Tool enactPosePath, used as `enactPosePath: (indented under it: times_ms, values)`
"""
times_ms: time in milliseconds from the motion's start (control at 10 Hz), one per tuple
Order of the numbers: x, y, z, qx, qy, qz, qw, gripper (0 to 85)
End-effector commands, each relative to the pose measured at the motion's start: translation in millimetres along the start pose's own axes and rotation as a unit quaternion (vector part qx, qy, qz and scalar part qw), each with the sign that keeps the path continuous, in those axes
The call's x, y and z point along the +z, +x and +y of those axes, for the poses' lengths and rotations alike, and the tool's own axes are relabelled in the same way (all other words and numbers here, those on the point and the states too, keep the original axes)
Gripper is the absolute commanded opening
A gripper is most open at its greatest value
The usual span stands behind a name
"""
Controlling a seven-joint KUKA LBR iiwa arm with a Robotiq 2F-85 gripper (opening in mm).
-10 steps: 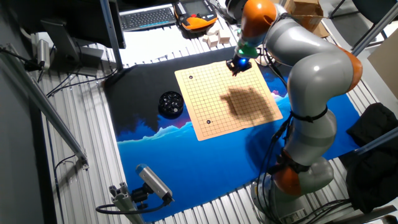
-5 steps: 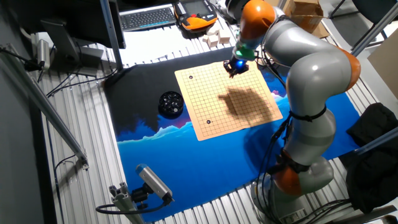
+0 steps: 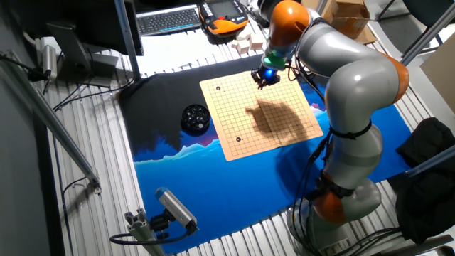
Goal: Play the first move as black on the 3-4 point in the upper right corner of the Go board
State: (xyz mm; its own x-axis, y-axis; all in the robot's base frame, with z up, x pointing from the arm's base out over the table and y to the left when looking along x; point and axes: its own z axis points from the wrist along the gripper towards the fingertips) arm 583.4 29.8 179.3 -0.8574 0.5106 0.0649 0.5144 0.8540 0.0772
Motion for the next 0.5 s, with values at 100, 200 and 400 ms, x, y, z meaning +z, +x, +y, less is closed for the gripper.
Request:
enactPosePath:
  times_ms: [100,200,400]
  values:
    - [0.1,0.0,-0.1,0.035,0.004,0.001,0.9994,0.0]
    - [0.1,0.0,-0.1,0.048,0.004,-0.001,0.9988,0.0]
    - [0.1,0.0,-0.1,0.068,0.006,-0.008,0.9976,0.0]
